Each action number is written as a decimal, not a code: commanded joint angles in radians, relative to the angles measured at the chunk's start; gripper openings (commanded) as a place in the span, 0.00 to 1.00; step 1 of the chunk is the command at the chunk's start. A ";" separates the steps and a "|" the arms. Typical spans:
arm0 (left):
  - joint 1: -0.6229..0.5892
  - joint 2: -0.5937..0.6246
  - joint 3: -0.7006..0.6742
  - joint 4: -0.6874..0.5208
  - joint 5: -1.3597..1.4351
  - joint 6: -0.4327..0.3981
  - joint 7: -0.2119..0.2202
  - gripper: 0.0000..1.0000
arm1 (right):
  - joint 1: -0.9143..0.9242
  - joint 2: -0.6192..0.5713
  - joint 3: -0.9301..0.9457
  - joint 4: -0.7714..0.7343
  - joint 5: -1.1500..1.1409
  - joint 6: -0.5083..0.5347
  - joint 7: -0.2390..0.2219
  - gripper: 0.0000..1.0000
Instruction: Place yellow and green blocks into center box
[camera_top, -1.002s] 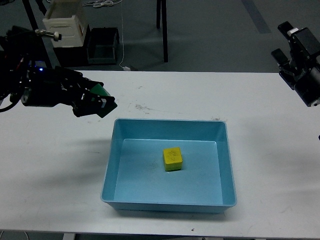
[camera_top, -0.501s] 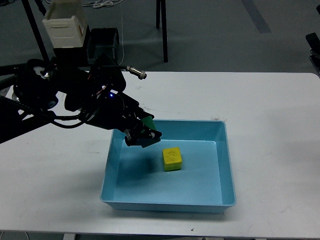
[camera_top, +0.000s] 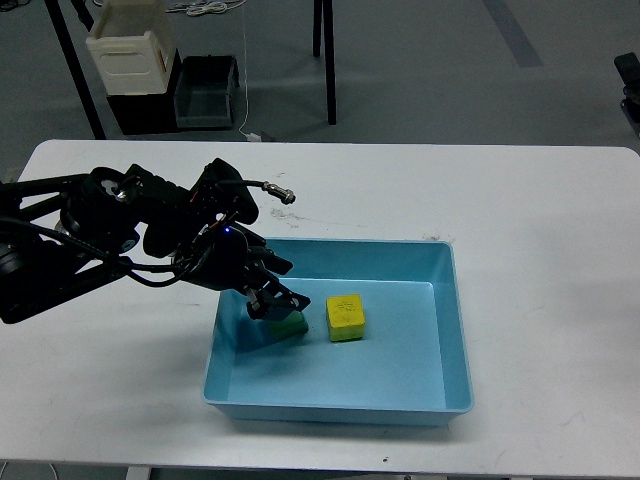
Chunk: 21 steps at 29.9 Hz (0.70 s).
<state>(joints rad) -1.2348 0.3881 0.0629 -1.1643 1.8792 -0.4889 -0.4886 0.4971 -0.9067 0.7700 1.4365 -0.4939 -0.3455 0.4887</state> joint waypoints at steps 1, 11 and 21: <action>0.002 0.000 -0.011 0.003 -0.009 0.000 0.000 0.87 | 0.001 0.002 0.002 0.001 -0.002 0.002 0.000 0.99; 0.003 0.049 -0.260 -0.012 -0.292 0.000 0.000 0.99 | 0.129 0.061 -0.011 0.015 -0.029 0.005 0.000 1.00; 0.190 0.057 -0.649 0.000 -0.777 0.000 0.000 1.00 | 0.322 0.353 -0.002 0.001 -0.017 0.068 -0.131 1.00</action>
<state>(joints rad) -1.1132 0.4472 -0.5037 -1.1736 1.1989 -0.4883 -0.4886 0.7627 -0.6273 0.7550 1.4452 -0.5197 -0.3205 0.4573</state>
